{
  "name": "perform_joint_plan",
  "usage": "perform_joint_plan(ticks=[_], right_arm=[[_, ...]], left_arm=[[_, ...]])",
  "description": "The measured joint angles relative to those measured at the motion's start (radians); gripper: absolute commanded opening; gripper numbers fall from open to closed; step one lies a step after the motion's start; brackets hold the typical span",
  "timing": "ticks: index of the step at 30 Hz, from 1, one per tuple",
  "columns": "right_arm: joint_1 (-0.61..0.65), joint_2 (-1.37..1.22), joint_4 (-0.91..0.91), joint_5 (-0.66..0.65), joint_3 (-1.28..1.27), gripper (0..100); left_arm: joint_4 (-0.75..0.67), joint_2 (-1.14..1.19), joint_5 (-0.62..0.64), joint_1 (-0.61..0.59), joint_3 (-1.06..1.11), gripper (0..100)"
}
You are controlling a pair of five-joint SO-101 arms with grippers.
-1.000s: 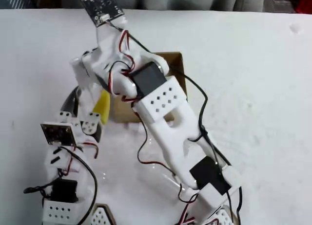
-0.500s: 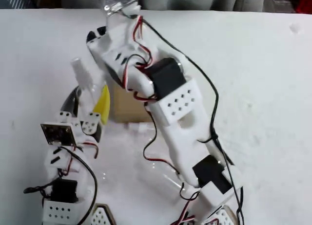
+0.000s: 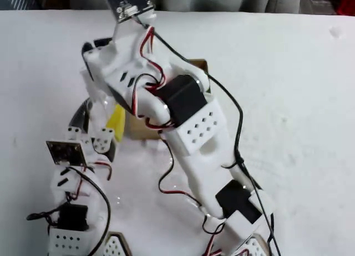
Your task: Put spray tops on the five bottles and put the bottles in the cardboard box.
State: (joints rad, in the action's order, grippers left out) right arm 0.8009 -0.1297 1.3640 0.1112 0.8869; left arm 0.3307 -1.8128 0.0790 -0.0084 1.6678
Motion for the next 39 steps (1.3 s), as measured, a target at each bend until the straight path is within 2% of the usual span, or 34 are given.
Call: perform_joint_plan(ticks=[5,8,18,24,31,34,39], right_arm=[[0.055,-0.002,0.121,-0.141,-0.012,2.0],[0.054,-0.002,0.141,-0.169,-0.012,2.0],[-0.002,0.000,0.137,-0.183,-0.012,2.0],[-0.005,0.101,0.137,-0.183,-0.012,2.0],[-0.018,0.180,0.285,-0.183,-0.012,1.9],[-0.104,0.224,0.333,-0.183,-0.043,1.9],[-0.308,0.336,0.334,-0.183,-0.241,2.4]], left_arm=[[0.000,0.000,0.000,0.000,0.000,2],[0.000,0.000,0.000,0.000,0.000,2],[0.000,0.000,0.000,0.000,0.000,2],[0.000,0.000,0.000,0.000,0.000,2],[0.000,0.000,0.000,0.000,0.000,2],[0.000,0.000,0.000,0.000,0.000,2],[0.000,0.000,0.000,0.000,0.000,2]])
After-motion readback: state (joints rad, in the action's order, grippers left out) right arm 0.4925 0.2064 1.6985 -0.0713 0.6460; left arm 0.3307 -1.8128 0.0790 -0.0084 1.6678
